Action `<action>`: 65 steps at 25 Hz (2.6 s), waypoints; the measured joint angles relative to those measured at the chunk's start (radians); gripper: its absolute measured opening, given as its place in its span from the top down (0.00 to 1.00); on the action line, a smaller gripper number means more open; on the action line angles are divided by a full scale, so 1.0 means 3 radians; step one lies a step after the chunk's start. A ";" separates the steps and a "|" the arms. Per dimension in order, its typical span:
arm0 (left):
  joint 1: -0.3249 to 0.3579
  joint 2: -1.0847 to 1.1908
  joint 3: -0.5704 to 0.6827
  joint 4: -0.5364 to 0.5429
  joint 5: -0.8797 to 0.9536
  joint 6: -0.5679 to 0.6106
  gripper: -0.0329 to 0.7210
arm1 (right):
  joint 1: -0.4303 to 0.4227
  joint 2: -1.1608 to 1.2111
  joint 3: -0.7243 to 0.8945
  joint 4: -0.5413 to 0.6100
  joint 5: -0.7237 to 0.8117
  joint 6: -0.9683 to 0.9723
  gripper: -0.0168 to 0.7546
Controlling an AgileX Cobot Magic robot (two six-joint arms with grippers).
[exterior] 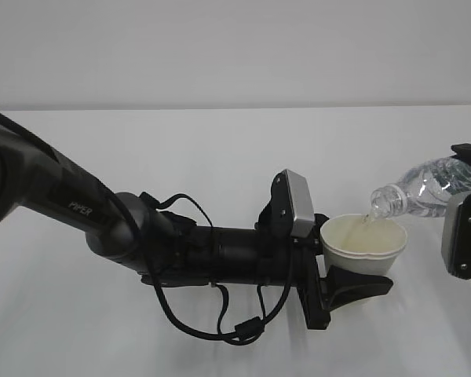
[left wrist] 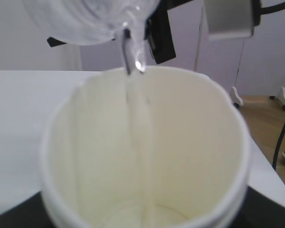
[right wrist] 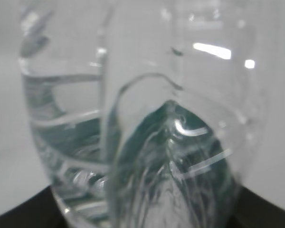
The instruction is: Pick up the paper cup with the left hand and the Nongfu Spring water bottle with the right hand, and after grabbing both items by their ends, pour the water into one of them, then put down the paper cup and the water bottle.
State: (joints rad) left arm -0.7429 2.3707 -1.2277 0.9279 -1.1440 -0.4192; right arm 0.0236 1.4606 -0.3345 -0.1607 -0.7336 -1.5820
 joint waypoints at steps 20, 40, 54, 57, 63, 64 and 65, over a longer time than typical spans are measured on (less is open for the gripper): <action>0.0000 0.0000 0.0000 -0.0010 0.0000 0.0000 0.37 | 0.0000 0.0000 0.0000 0.0000 0.0000 -0.0032 0.45; -0.0005 0.0000 0.0000 -0.0023 0.0000 0.0000 0.37 | 0.0000 0.0000 -0.0005 0.0000 0.0000 -0.0084 0.45; -0.0005 0.0000 0.0000 -0.0023 0.0000 0.0000 0.37 | 0.0000 0.0000 -0.0005 0.0000 0.0000 -0.0143 0.45; -0.0005 0.0000 0.0000 -0.0023 0.0000 0.0000 0.37 | 0.0000 0.0000 -0.0005 0.0000 0.0000 -0.0148 0.45; -0.0005 0.0000 0.0000 -0.0023 0.0000 0.0000 0.37 | 0.0000 0.0000 -0.0027 0.0000 0.0000 -0.0155 0.45; -0.0005 0.0000 0.0000 -0.0023 0.0000 0.0000 0.37 | 0.0000 0.0000 -0.0029 0.0000 0.0000 -0.0155 0.45; -0.0005 0.0000 0.0000 -0.0023 0.0000 0.0000 0.37 | 0.0000 0.0000 -0.0029 0.0000 0.0000 -0.0155 0.45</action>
State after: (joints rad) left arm -0.7445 2.3707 -1.2277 0.9211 -1.1440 -0.4192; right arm 0.0236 1.4606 -0.3432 -0.1607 -0.7336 -1.6286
